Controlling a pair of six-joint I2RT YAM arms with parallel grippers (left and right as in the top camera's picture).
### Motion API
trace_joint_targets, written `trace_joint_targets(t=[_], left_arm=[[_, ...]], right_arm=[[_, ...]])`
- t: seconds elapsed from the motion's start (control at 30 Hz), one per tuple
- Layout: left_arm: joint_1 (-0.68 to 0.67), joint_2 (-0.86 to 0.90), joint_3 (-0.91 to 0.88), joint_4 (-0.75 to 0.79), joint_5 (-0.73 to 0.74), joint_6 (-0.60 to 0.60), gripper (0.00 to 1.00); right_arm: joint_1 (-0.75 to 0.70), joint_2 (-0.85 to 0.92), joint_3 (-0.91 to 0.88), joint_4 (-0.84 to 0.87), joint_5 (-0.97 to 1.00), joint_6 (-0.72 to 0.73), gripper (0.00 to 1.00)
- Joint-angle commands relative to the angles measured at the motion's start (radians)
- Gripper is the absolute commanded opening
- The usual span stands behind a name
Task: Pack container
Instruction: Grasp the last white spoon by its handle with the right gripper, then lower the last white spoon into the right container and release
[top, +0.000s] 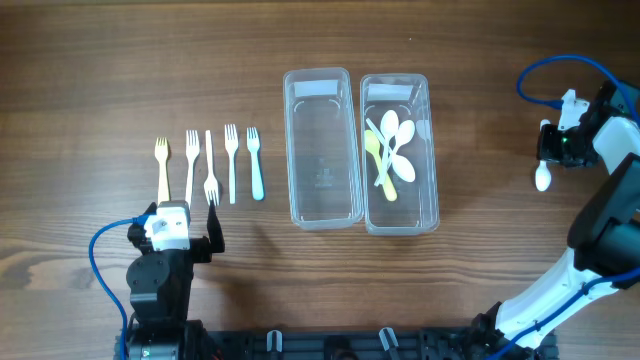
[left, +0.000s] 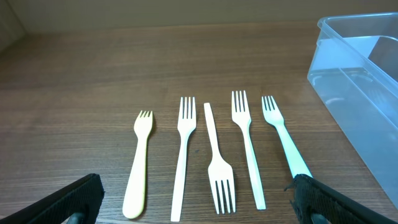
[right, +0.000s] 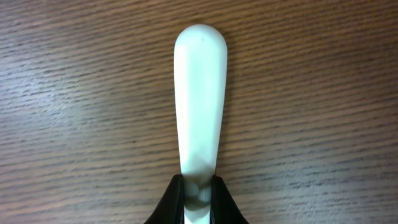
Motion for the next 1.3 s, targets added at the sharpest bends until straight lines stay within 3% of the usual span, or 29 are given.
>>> trace_joint_targets(t=[0.0, 0.4, 0.57, 0.87, 1.27], left_arm=[[-0.006, -0.001, -0.01, 0.002, 0.016, 0.015, 1.0], [-0.006, -0.001, -0.01, 0.002, 0.016, 0.015, 1.0], [-0.006, -0.001, -0.01, 0.002, 0.016, 0.015, 1.0], [-0.006, -0.001, -0.01, 0.002, 0.016, 0.015, 1.0], [-0.006, -0.001, -0.01, 0.002, 0.016, 0.015, 1.0]], right_arm=[[0.031, -0.114, 0.039, -0.003, -0.03, 0.024, 0.04], [0.25, -0.42, 0.054, -0.076, -0.175, 0.159, 0.04], [0.409, -0.419, 0.053, -0.153, -0.217, 0.196, 0.04], [0.646, -0.397, 0.046, -0.145, -0.172, 0.198, 0.04], [0.774, -0.275, -0.017, -0.141, -0.173, 0.232, 0.04]])
